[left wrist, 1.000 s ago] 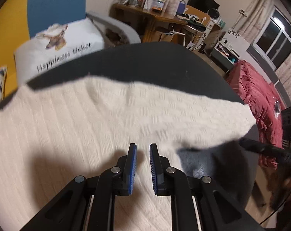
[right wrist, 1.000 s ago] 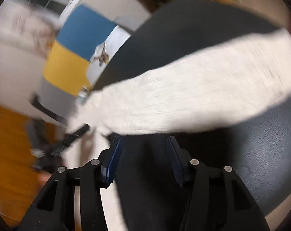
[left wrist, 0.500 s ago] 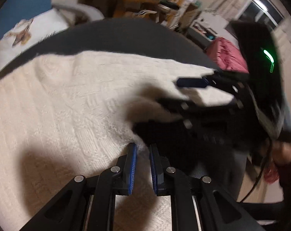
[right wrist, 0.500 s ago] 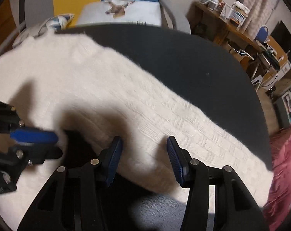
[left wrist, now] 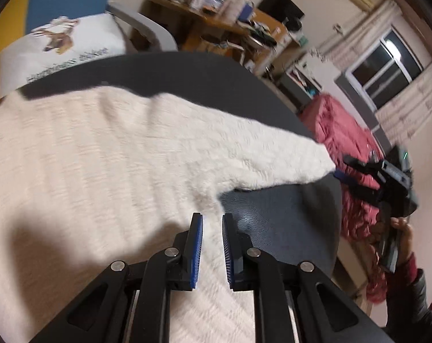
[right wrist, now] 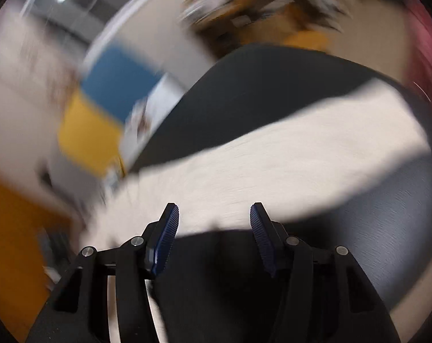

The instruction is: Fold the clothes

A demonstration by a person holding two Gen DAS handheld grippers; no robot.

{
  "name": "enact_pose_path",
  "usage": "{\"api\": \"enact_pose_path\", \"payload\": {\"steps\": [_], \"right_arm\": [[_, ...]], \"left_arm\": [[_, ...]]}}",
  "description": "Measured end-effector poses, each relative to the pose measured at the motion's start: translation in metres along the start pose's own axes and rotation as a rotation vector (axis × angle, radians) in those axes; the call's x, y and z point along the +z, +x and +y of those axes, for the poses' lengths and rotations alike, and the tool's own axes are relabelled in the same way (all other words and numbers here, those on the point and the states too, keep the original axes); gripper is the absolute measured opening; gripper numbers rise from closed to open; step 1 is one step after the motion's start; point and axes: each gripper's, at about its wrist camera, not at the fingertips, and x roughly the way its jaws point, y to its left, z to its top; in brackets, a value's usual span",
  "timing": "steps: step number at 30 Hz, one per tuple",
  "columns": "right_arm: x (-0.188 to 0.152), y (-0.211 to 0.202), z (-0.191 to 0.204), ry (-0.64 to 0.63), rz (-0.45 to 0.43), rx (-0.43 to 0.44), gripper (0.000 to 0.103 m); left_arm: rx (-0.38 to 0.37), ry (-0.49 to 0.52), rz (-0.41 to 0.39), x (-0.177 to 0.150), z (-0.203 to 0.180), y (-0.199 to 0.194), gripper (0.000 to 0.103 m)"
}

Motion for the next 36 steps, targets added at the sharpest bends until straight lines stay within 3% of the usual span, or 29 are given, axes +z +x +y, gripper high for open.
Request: {"api": "enact_pose_path", "payload": {"steps": [6,14,16,18,20,22,24,29,36], "right_arm": [[0.013,-0.031,-0.085,0.312,-0.113,-0.025,0.056],[0.031,-0.001,-0.086,0.348,-0.138,-0.053,0.057],[0.031,0.002,-0.081,0.361,-0.148,-0.047,0.063],[0.031,0.004,-0.078,0.363,-0.166,-0.022,0.079],[0.03,0.007,-0.075,0.357,-0.178,-0.022,0.08],[0.028,0.013,-0.075,0.35,-0.169,-0.045,0.069],[0.027,0.019,-0.075,0.344,-0.16,-0.068,0.009],[0.027,0.026,-0.052,0.222,-0.162,-0.065,0.008],[0.03,0.055,0.076,-0.144,-0.083,0.017,0.008]], "left_arm": [[0.038,-0.082,-0.036,-0.021,0.028,-0.024,0.014],[0.068,-0.109,-0.015,-0.042,0.041,-0.032,0.014],[0.073,-0.108,-0.01,-0.045,0.042,-0.034,0.014],[0.075,-0.113,-0.006,-0.048,0.044,-0.036,0.014],[0.079,-0.117,-0.005,-0.049,0.044,-0.037,0.014],[0.083,-0.119,-0.004,-0.05,0.043,-0.039,0.014],[0.088,-0.12,-0.005,-0.051,0.043,-0.041,0.014],[0.086,-0.131,-0.021,-0.044,0.041,-0.052,0.014],[-0.011,-0.211,-0.066,-0.023,0.035,-0.072,0.014]]}}
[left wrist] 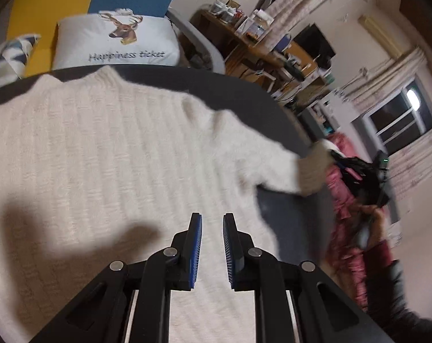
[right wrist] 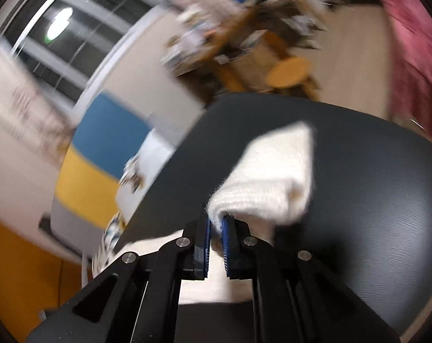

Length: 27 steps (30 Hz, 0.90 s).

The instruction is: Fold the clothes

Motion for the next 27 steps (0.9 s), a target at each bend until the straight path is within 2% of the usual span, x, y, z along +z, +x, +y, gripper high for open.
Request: {"api": "enact_pose_path", "payload": {"steps": [6,9,12,17,21,27], "right_arm": [[-0.048,0.063,0.106,-0.239,0.154,0.043,0.008],[-0.085,0.098,0.146,-0.34,0.242,0.059,0.008],[-0.12,0.123,0.168,-0.44,0.318,0.038,0.008],[-0.162,0.151,0.177,-0.552,0.403,0.004,0.008],[-0.17,0.152,0.173,-0.569,0.41,0.004,0.008],[-0.174,0.151,0.172,-0.605,0.416,-0.008,0.01]], "left_arm": [[-0.067,-0.073,0.009,0.015,-0.004,-0.002,0.014],[-0.08,-0.112,0.023,0.022,0.0,0.003,0.014],[-0.08,-0.168,0.049,0.029,0.01,0.012,0.018],[-0.059,-0.203,0.055,0.036,0.021,0.022,0.019],[-0.047,-0.221,0.054,0.043,0.022,0.03,0.02],[-0.084,-0.298,0.05,0.064,0.021,0.048,0.02]]}}
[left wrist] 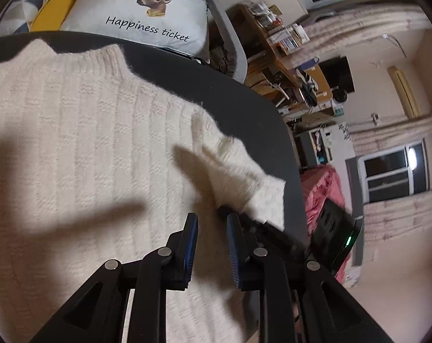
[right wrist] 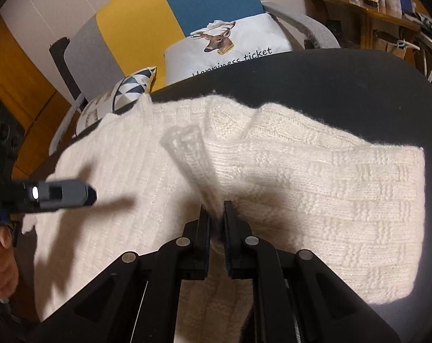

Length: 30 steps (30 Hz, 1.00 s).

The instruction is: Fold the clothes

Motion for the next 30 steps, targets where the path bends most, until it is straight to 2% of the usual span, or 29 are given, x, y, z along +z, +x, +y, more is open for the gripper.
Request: {"api": "enact_pose_path", "payload": {"steps": [5,10,12,17,21,23,27,30], "right_arm": [[-0.001,0.001,0.001,-0.005,0.008,0.006,0.012],[-0.002,0.001,0.001,-0.023,0.011,0.004,0.012],[-0.006,-0.001,0.008,-0.066,0.008,-0.015,0.022],[-0.017,-0.006,0.026,-0.182,0.003,-0.054,0.038],[-0.019,-0.006,0.027,-0.186,0.006,-0.063,0.04],[-0.019,-0.007,0.025,-0.174,0.005,-0.057,0.04],[-0.021,-0.011,0.018,-0.142,-0.001,-0.04,0.04],[-0.019,-0.011,0.019,-0.13,-0.001,-0.044,0.04]], "left_arm": [[-0.026,-0.065,0.012,0.022,-0.006,0.015,0.02],[-0.026,-0.107,0.062,0.028,-0.004,0.033,0.021],[-0.047,-0.135,0.091,0.029,0.0,0.04,0.021],[-0.009,-0.147,0.096,0.028,0.005,0.047,0.022],[0.018,-0.147,0.118,0.023,0.011,0.055,0.022],[0.045,-0.13,0.104,0.019,0.017,0.051,0.022],[0.048,-0.155,0.114,0.016,0.033,0.049,0.023],[-0.026,-0.191,0.137,0.015,0.034,0.059,0.024]]}}
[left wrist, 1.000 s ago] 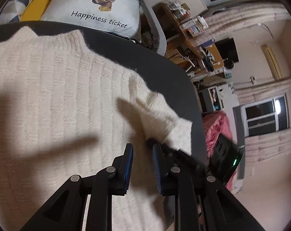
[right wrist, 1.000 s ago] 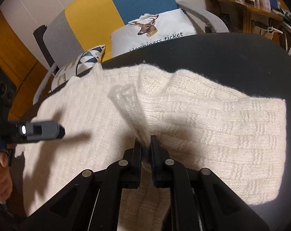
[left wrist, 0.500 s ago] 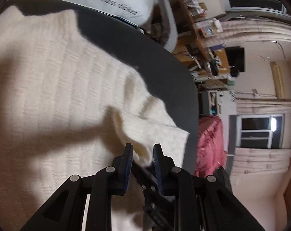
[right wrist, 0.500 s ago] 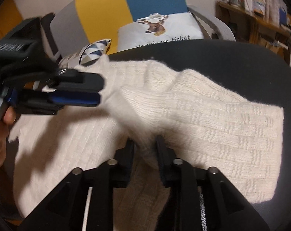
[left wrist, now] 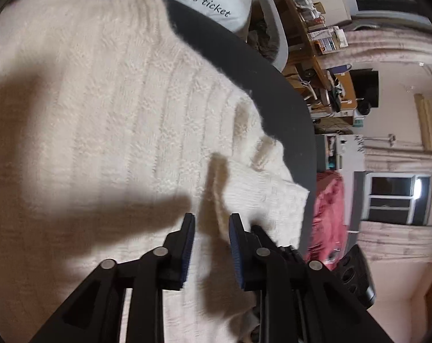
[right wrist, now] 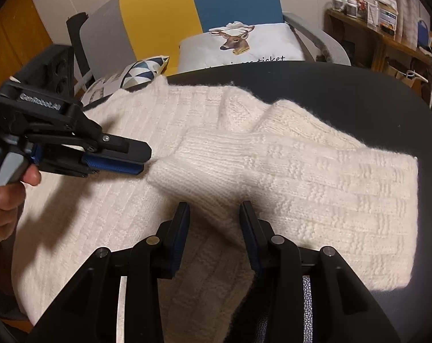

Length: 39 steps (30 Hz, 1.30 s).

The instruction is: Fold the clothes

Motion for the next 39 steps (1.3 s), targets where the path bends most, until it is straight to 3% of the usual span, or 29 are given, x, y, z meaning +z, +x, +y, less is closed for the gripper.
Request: {"api": "enact_pose_path", "payload": {"steps": [8,14,23,25,26,30,36,37,38,39], "right_arm": [[-0.002,-0.01,0.004,0.001,-0.014,-0.019,0.04],[-0.012,-0.03,-0.012,0.086,-0.07,-0.004,0.04],[-0.042,-0.057,-0.037,0.255,-0.116,0.033,0.04],[-0.048,-0.065,-0.039,0.266,-0.131,0.032,0.04],[-0.051,-0.068,-0.04,0.272,-0.138,0.033,0.04],[-0.072,-0.082,-0.051,0.347,-0.16,0.063,0.04],[-0.114,-0.101,-0.092,0.596,-0.211,0.17,0.04],[-0.12,-0.104,-0.1,0.649,-0.225,0.197,0.043],[-0.127,-0.107,-0.109,0.711,-0.242,0.235,0.054],[-0.133,-0.109,-0.118,0.777,-0.265,0.289,0.059]], "left_arm": [[-0.014,0.005,0.023,0.003,-0.012,0.023,0.026],[0.043,-0.003,-0.003,-0.005,0.005,0.009,0.026],[-0.072,-0.087,0.029,-0.003,0.008,0.043,0.027],[-0.09,-0.093,0.004,-0.003,0.007,0.045,0.021],[-0.088,-0.083,-0.018,-0.003,0.006,0.043,0.007],[-0.013,0.091,-0.126,-0.007,-0.03,0.022,0.006],[-0.004,0.247,-0.196,-0.013,-0.102,-0.006,0.005],[-0.013,0.266,-0.208,-0.013,-0.116,-0.013,0.005],[-0.023,0.286,-0.221,-0.013,-0.13,-0.021,0.005],[-0.037,0.309,-0.239,-0.014,-0.147,-0.031,0.005]]}}
